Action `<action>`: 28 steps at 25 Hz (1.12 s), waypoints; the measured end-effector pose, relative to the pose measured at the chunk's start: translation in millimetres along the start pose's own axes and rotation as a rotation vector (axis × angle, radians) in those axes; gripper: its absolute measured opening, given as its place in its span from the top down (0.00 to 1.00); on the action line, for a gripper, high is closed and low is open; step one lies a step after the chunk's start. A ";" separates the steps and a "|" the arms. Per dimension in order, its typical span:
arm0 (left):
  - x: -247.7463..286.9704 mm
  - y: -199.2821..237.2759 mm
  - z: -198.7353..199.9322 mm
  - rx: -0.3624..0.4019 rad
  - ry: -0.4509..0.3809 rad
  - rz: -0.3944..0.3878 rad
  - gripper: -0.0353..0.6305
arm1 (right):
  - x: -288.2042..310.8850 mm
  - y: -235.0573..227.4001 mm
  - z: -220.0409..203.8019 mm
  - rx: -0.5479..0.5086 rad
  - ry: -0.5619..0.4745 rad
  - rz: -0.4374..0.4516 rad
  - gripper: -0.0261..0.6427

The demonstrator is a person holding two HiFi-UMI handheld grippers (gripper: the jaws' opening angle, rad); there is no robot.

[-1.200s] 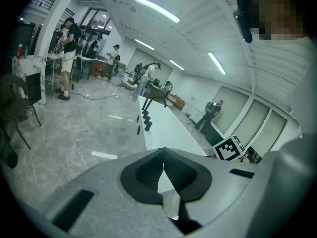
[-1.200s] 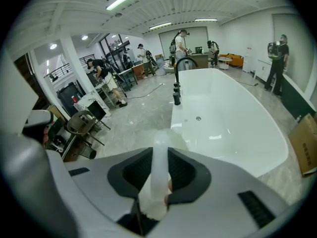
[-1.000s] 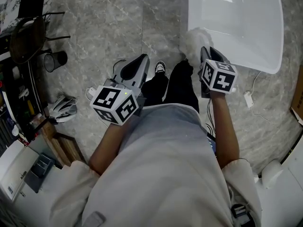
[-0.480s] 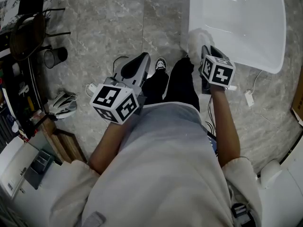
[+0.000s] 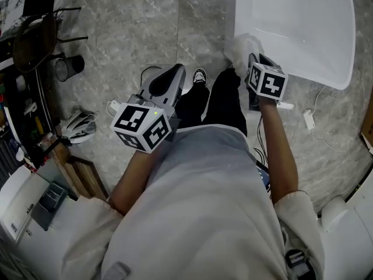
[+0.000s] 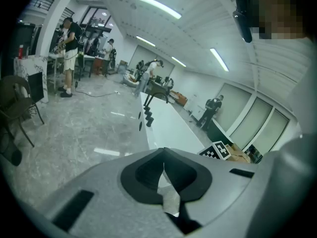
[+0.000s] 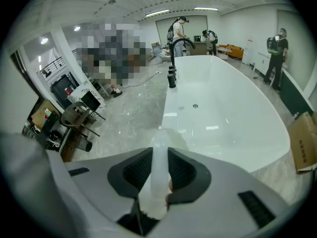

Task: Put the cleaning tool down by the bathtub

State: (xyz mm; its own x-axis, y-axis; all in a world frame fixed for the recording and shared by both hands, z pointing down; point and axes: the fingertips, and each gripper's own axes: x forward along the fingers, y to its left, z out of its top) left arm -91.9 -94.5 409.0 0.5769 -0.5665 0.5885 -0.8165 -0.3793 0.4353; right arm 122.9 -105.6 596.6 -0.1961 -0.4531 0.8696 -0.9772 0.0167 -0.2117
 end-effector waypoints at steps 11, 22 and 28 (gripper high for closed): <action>-1.9 4.2 -6.8 0.006 0.021 0.007 0.93 | 18.4 -6.4 -8.4 -0.007 0.021 -0.020 0.83; -3.0 7.9 -9.3 0.003 0.036 0.016 0.93 | 32.0 -12.0 -4.3 0.020 -0.012 -0.074 0.83; -5.6 9.0 -9.0 0.000 0.042 0.023 0.93 | 38.5 -11.4 -3.2 0.038 -0.020 -0.082 0.83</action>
State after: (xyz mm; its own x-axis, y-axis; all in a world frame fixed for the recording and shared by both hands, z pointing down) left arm -102.2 -88.2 415.7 0.5588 -0.5440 0.6259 -0.8293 -0.3667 0.4217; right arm 126.2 -120.4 633.9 -0.1135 -0.4693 0.8757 -0.9861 -0.0548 -0.1572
